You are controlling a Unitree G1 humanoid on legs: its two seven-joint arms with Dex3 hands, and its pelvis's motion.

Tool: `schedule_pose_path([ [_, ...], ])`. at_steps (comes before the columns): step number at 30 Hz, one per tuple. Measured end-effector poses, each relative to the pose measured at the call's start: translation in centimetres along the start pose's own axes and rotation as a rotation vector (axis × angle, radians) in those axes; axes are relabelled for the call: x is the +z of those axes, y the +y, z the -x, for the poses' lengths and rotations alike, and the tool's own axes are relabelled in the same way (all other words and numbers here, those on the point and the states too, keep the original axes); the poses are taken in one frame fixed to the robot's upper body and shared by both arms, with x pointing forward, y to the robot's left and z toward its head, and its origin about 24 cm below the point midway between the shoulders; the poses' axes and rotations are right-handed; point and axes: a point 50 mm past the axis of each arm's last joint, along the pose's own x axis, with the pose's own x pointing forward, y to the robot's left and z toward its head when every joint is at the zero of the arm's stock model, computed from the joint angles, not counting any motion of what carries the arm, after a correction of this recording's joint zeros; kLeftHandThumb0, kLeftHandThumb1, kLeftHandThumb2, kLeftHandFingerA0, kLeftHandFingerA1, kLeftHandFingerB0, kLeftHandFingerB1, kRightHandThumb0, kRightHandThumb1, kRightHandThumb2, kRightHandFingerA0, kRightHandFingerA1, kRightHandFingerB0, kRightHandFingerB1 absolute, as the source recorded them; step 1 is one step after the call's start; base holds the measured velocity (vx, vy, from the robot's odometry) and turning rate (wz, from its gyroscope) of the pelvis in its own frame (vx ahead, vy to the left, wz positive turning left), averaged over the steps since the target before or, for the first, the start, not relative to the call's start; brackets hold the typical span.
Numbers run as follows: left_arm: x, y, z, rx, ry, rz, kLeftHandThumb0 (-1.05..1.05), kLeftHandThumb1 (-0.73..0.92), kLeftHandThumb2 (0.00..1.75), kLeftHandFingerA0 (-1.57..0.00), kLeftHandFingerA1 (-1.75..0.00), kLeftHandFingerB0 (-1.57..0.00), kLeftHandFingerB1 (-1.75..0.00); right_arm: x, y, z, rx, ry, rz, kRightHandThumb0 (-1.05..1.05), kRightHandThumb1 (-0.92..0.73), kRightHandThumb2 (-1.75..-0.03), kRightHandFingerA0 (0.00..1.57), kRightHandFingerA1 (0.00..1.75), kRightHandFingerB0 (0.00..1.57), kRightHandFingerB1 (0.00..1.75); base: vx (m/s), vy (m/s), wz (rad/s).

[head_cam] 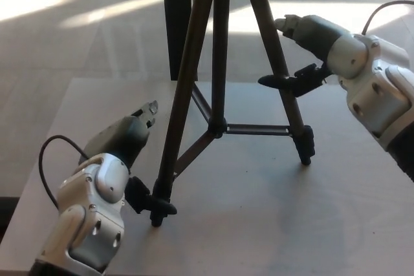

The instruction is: Use both hands of the robot to pick up the tripod lying in the middle of the desk and make it stand upright on the desk

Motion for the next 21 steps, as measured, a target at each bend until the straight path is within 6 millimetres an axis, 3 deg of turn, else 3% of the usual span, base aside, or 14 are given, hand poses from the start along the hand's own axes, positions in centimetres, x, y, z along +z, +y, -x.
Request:
schedule_pose_path([
  [1, -0.2, 0.3, 0.1, -0.003, 0.005, 0.006, -1.05, 0.69, 0.63, 0.00, 0.00, 0.00, 0.00, -0.2, -0.1, 0.1, 0.005, 0.000, 0.004, -1.04, -0.58, -0.82, 0.00, 0.00, 0.00, 0.00, 0.00, 0.000, 0.00],
  [5, -1.0, 1.8, 0.5, -0.004, 0.017, 0.053, -1.05, 0.69, 0.63, 0.00, 0.00, 0.00, 0.00, -1.1, -0.6, 1.1, 0.027, -0.006, 0.020, -1.04, -0.59, -0.83, 0.00, 0.00, 0.00, 0.00, 0.00, 0.000, 0.00],
  [6, -1.3, 2.1, 0.7, -0.004, 0.019, 0.065, -1.05, 0.68, 0.62, 0.00, 0.00, 0.00, 0.00, -1.3, -0.6, 1.3, 0.031, -0.007, 0.024, -1.05, -0.72, -0.63, 0.00, 0.00, 0.00, 0.00, 0.00, 0.000, 0.00],
  [10, -3.0, 3.7, 1.5, 0.004, 0.038, 0.126, -1.04, 0.68, 0.64, 0.00, 0.00, 0.00, 0.00, -3.4, -1.5, 2.9, 0.039, -0.001, 0.024, -1.05, -0.75, -0.64, 0.00, 0.00, 0.00, 0.00, 0.00, 0.000, 0.00],
  [11, -3.4, 4.0, 1.7, 0.007, 0.042, 0.137, -1.03, 0.56, 0.82, 0.00, 0.00, 0.00, 0.00, -3.8, -1.6, 3.2, 0.037, 0.002, 0.023, -1.05, -0.73, -0.64, 0.00, 0.00, 0.00, 0.00, 0.00, 0.000, 0.00],
  [13, -4.6, 4.7, 2.3, 0.019, 0.057, 0.181, -1.02, 0.57, 0.85, 0.00, 0.00, 0.00, 0.00, -5.2, -2.4, 4.5, 0.026, 0.007, 0.007, -1.05, -0.74, -0.64, 0.00, 0.00, 0.00, 0.00, 0.00, 0.000, 0.00],
  [14, -5.3, 5.1, 2.7, 0.025, 0.070, 0.200, -1.04, 0.71, 0.63, 0.00, 0.00, 0.00, 0.00, -6.2, -2.7, 5.1, 0.020, 0.018, -0.012, -1.02, -0.59, -0.88, 0.00, 0.00, 0.00, 0.00, 0.00, 0.000, 0.00],
  [17, -7.0, 5.9, 3.7, 0.040, 0.094, 0.251, -1.04, 0.74, 0.65, 0.00, 0.00, 0.00, 0.00, -9.1, -3.3, 6.4, 0.009, 0.063, -0.067, -1.04, -0.62, -0.92, 0.00, 0.00, 0.00, 0.00, 0.00, 0.000, 0.00],
  [18, -7.8, 6.3, 4.3, 0.046, 0.104, 0.277, -0.97, 0.64, 0.82, 0.00, 0.00, 0.00, 0.00, -10.6, -3.5, 7.0, 0.004, 0.088, -0.092, -1.05, -0.75, -0.64, 0.00, 0.00, 0.00, 0.00, 0.00, 0.000, 0.00],
  [19, -8.2, 6.5, 4.6, 0.049, 0.111, 0.289, -0.99, 0.76, 0.64, 0.00, 0.00, 0.00, 0.00, -11.3, -3.6, 7.3, 0.001, 0.099, -0.107, -1.03, -0.75, -0.63, 0.00, 0.00, 0.00, 0.00, 0.00, 0.000, 0.00],
  [21, -9.3, 7.0, 5.4, 0.060, 0.125, 0.323, -0.98, 0.78, 0.67, 0.00, 0.00, 0.00, 0.00, -13.1, -3.8, 8.3, -0.011, 0.130, -0.151, -0.97, -0.76, -0.63, 0.00, 0.00, 0.00, 0.00, 0.00, 0.000, 0.00],
])
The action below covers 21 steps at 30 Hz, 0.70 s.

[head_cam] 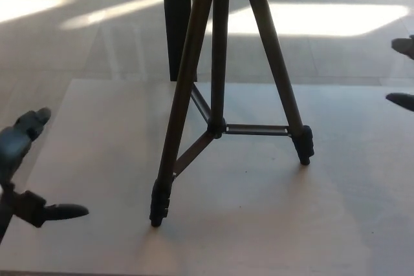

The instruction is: Use both hands of the robot to pick up the tripod lying in the middle of the desk and make it stand upright on the desk

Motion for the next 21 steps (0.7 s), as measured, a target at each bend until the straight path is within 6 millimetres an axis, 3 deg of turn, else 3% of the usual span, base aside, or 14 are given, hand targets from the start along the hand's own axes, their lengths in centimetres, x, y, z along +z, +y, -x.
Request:
schedule_pose_path([
  [1, -0.4, 0.3, 0.3, 0.005, 0.006, 0.016, -1.02, 0.60, 0.85, 0.00, 0.00, 0.00, -0.02, -0.8, -0.2, 0.3, -0.005, 0.013, -0.021, -0.98, -0.76, -0.62, 0.00, 0.00, 0.00, 0.01, 0.00, 0.000, 0.00],
  [3, -1.3, 1.0, 0.8, 0.015, 0.021, 0.050, -1.02, 0.60, 0.84, 0.00, 0.00, 0.00, 0.00, -2.4, -0.5, 1.1, -0.017, 0.042, -0.064, -0.96, -0.76, -0.63, 0.00, 0.00, 0.00, 0.00, 0.00, 0.000, 0.00],
  [4, -1.9, 1.4, 1.2, 0.021, 0.032, 0.071, -1.05, 0.63, 1.09, 0.00, -0.26, 0.00, -0.14, -3.4, -0.6, 1.5, -0.025, 0.057, -0.089, -0.98, -0.77, -0.64, 0.00, 0.00, 0.00, 0.00, 0.00, 0.000, 0.00],
  [5, -2.3, 1.6, 1.4, 0.025, 0.038, 0.083, -1.05, 0.63, 1.10, 0.00, -0.30, 0.00, -0.25, -3.9, -0.7, 1.8, -0.030, 0.066, -0.104, -1.05, -0.66, -1.06, 0.00, 0.11, 0.00, 0.01, 0.00, 0.000, 0.00],
  [6, -2.9, 1.9, 1.8, 0.033, 0.052, 0.102, -1.05, 0.65, 1.10, 0.00, -0.35, -0.01, -0.30, -4.8, -0.8, 2.3, -0.039, 0.080, -0.129, -1.05, -0.68, -1.04, 0.00, 0.11, 0.00, 0.01, 0.00, 0.000, 0.00],
  [7, -3.5, 2.2, 2.1, 0.041, 0.065, 0.118, -1.05, 0.64, 1.08, 0.00, -0.40, -0.08, -0.45, -5.6, -0.8, 2.7, -0.045, 0.094, -0.151, -1.05, -0.69, -1.07, 0.00, 0.11, 0.00, 0.03, 0.00, 0.000, 0.00],
  [8, -4.1, 2.4, 2.4, 0.048, 0.078, 0.133, -1.02, 0.75, 0.66, 0.00, -0.52, 0.00, -0.66, -6.4, -0.8, 3.0, -0.050, 0.108, -0.170, -1.04, -0.72, -1.07, 0.00, 0.12, 0.00, 0.00, 0.00, 0.000, 0.00],
  [9, -4.6, 2.6, 2.7, 0.055, 0.089, 0.145, -1.04, 0.75, 0.68, 0.00, -0.48, 0.00, -0.65, -7.0, -0.7, 3.3, -0.053, 0.121, -0.186, -1.04, -0.70, -1.07, 0.00, 0.12, 0.10, 0.00, 0.00, 0.000, 0.00],
  [12, -6.3, 3.5, 3.8, 0.087, 0.128, 0.194, -1.05, 0.78, 0.68, 0.00, -0.42, 0.00, -0.61, -9.5, -0.3, 4.7, -0.069, 0.171, -0.245, -1.02, -0.68, -1.09, 0.00, 0.13, 0.04, 0.16, 0.00, 0.000, 0.00],
  [13, -7.0, 3.8, 4.3, 0.101, 0.145, 0.213, -1.05, 0.63, 1.10, 0.00, -0.47, -0.04, -0.45, -10.6, -0.1, 5.3, -0.075, 0.195, -0.267, -0.98, -0.66, -1.08, 0.00, 0.18, 0.05, 0.25, 0.00, 0.000, 0.00],
  [14, -7.7, 4.1, 4.8, 0.113, 0.160, 0.228, -1.05, 0.63, 1.10, 0.00, -0.47, -0.04, -0.45, -11.5, 0.1, 5.8, -0.080, 0.217, -0.283, -0.98, -0.66, -1.08, 0.00, 0.18, 0.05, 0.25, 0.00, 0.000, 0.00],
  [15, -8.4, 4.5, 5.3, 0.128, 0.179, 0.249, -1.05, 0.62, 1.09, 0.00, -0.48, 0.00, -0.47, -12.6, 0.3, 6.4, -0.085, 0.246, -0.301, -0.91, -0.79, -0.64, 0.00, 0.21, 0.13, 0.30, 0.00, 0.000, 0.00],
  [16, -9.0, 4.7, 5.7, 0.140, 0.194, 0.265, -1.05, 0.65, 1.12, 0.00, -0.51, 0.00, -0.50, -13.4, 0.6, 6.8, -0.088, 0.269, -0.315, -0.82, -0.61, -1.00, 0.01, 0.38, 0.11, 0.41, 0.00, 0.000, 0.00],
  [21, -13.4, 6.1, 8.9, 0.235, 0.307, 0.391, -1.05, 0.68, 1.14, 0.00, -0.55, 0.00, -0.55, -18.5, 1.9, 10.2, -0.127, 0.416, -0.425, -0.78, -0.58, -0.97, 0.01, 0.42, 0.08, 0.40, 0.00, 0.000, 0.00],
])
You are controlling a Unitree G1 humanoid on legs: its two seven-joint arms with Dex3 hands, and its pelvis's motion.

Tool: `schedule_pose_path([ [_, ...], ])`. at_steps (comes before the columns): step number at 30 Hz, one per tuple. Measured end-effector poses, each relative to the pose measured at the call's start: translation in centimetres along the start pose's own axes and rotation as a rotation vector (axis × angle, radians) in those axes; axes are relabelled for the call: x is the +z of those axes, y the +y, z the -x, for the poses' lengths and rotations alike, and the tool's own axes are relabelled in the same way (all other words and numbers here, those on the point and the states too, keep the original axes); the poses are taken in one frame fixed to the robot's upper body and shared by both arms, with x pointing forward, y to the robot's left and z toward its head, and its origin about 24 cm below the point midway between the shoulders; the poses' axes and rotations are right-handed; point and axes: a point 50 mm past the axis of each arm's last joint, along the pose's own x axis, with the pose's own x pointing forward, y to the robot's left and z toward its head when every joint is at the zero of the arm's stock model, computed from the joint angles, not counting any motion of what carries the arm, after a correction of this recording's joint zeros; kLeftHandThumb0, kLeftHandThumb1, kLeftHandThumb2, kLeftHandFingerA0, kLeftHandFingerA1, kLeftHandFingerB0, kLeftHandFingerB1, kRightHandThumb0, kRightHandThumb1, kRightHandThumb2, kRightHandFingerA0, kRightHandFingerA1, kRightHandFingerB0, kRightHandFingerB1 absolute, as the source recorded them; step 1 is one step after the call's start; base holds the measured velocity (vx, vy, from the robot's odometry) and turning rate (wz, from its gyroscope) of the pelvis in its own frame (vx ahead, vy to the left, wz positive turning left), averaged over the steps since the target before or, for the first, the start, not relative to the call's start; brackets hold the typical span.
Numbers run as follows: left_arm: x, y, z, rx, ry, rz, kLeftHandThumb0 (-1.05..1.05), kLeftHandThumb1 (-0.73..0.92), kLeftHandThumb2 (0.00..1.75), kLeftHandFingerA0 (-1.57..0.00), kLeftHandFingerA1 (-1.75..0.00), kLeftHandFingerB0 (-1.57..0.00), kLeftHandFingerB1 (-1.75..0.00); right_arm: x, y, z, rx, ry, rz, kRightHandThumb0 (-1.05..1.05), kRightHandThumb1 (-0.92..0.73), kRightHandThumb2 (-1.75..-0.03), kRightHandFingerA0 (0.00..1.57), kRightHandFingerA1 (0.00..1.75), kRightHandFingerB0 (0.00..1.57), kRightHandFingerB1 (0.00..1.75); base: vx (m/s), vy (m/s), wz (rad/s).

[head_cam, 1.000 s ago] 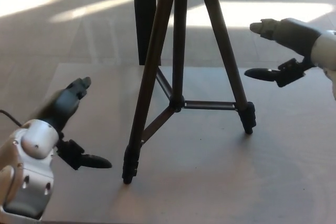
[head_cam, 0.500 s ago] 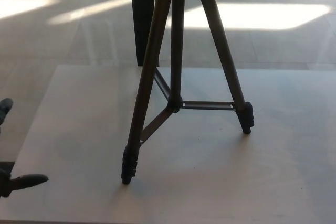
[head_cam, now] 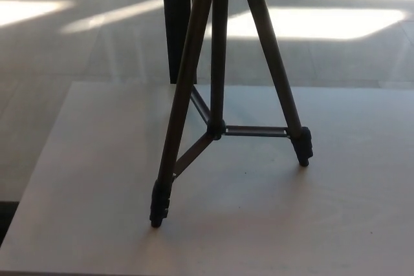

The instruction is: Use both hands of the robot to pick up the tripod lying in the middle of the desk and make it stand upright on the desk

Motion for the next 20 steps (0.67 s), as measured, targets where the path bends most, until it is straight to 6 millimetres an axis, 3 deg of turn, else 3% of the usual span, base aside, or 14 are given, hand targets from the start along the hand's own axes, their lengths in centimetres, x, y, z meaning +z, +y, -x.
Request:
schedule_pose_path([
  [1, -1.0, 0.8, 0.3, 0.025, 0.027, 0.037, -1.04, 0.72, 1.14, 0.00, -0.53, 0.00, -0.52, -1.3, -0.2, 0.3, -0.012, 0.028, -0.029, -0.85, -0.59, -0.95, 0.03, 0.48, 0.10, 0.45, 0.00, 0.000, 0.00],
  [2, -1.9, 1.5, 0.6, 0.047, 0.051, 0.069, -1.05, 0.76, 1.15, 0.00, -0.53, 0.00, -0.49, -2.4, -0.3, 0.5, -0.021, 0.052, -0.055, -0.70, -0.71, -0.62, 0.00, 0.42, 0.12, 0.32, 0.00, 0.000, 0.00],
  [3, -2.8, 2.1, 0.9, 0.069, 0.075, 0.101, -1.05, 0.76, 1.15, 0.00, -0.53, 0.00, -0.49, -3.4, -0.3, 0.7, -0.031, 0.070, -0.086, -0.70, -0.71, -0.62, 0.00, 0.42, 0.12, 0.32, 0.00, 0.000, 0.00],
  [4, -3.7, 2.6, 1.2, 0.090, 0.098, 0.130, -1.05, 0.78, 1.15, 0.00, -0.52, 0.00, -0.47, -4.3, -0.3, 0.9, -0.041, 0.086, -0.116, -0.79, -0.61, -0.94, 0.00, 0.23, 0.01, 0.31, 0.00, 0.000, 0.00],
  [7, -6.8, 4.1, 2.2, 0.158, 0.187, 0.220, -1.04, 0.70, 1.11, 0.00, -0.51, 0.00, -0.47, -7.2, 0.0, 1.6, -0.076, 0.131, -0.229, -0.82, -0.68, -1.00, 0.00, 0.23, 0.06, 0.22, 0.00, 0.000, 0.00],
  [9, -8.9, 4.8, 2.9, 0.193, 0.250, 0.272, -0.95, 0.66, 1.13, 0.00, -0.56, 0.00, -0.52, -9.0, 0.5, 2.1, -0.097, 0.160, -0.296, -0.88, -0.64, -0.97, 0.00, 0.22, 0.02, 0.23, 0.00, 0.000, 0.00],
  [10, -9.9, 5.0, 3.2, 0.208, 0.280, 0.296, -0.92, 0.63, 1.06, 0.00, -0.57, 0.00, -0.51, -9.8, 0.8, 2.3, -0.107, 0.172, -0.329, -0.91, -0.71, -1.06, 0.00, 0.21, 0.08, 0.22, 0.00, 0.000, 0.00],
  [11, -10.9, 5.2, 3.6, 0.222, 0.309, 0.320, -0.86, 0.83, 0.65, 0.00, -0.67, 0.00, -0.50, -10.6, 1.0, 2.5, -0.120, 0.185, -0.367, -0.94, -0.78, -1.10, 0.00, 0.22, 0.05, 0.20, 0.00, 0.000, 0.00],
  [12, -12.1, 5.4, 4.1, 0.239, 0.348, 0.351, -0.87, 0.78, 0.63, 0.00, -0.73, 0.00, -0.50, -11.6, 1.4, 2.8, -0.138, 0.202, -0.411, -0.97, -0.80, -1.13, 0.00, 0.20, 0.05, 0.12, 0.00, 0.000, 0.00],
  [13, -13.3, 5.4, 4.7, 0.250, 0.384, 0.376, -0.92, 0.59, 1.01, 0.00, -0.64, -0.02, -0.52, -12.6, 1.8, 3.1, -0.157, 0.218, -0.456, -0.95, -0.79, -1.14, 0.00, 0.24, 0.00, 0.13, 0.00, 0.000, 0.00],
  [17, -17.3, 5.0, 6.9, 0.281, 0.504, 0.469, -0.99, 0.63, 1.03, -0.03, -0.70, -0.01, -0.53, -16.3, 3.8, 4.4, -0.215, 0.298, -0.607, -0.97, -0.76, -1.10, 0.00, 0.24, 0.00, 0.14, 0.00, 0.000, 0.00],
  [18, -18.9, 4.7, 8.0, 0.297, 0.554, 0.516, -0.98, 0.63, 1.04, -0.02, -0.66, -0.01, -0.51, -18.0, 4.9, 5.2, -0.247, 0.338, -0.686, -1.03, -0.77, -1.08, 0.00, 0.19, 0.00, 0.07, 0.00, 0.000, 0.00],
  [20, -19.9, 4.5, 8.7, 0.311, 0.581, 0.547, -0.98, 0.63, 1.04, -0.02, -0.66, -0.01, -0.51, -19.2, 5.7, 5.7, -0.271, 0.365, -0.739, -1.03, -0.77, -1.08, 0.00, 0.19, 0.00, 0.07, 0.00, 0.000, 0.00],
])
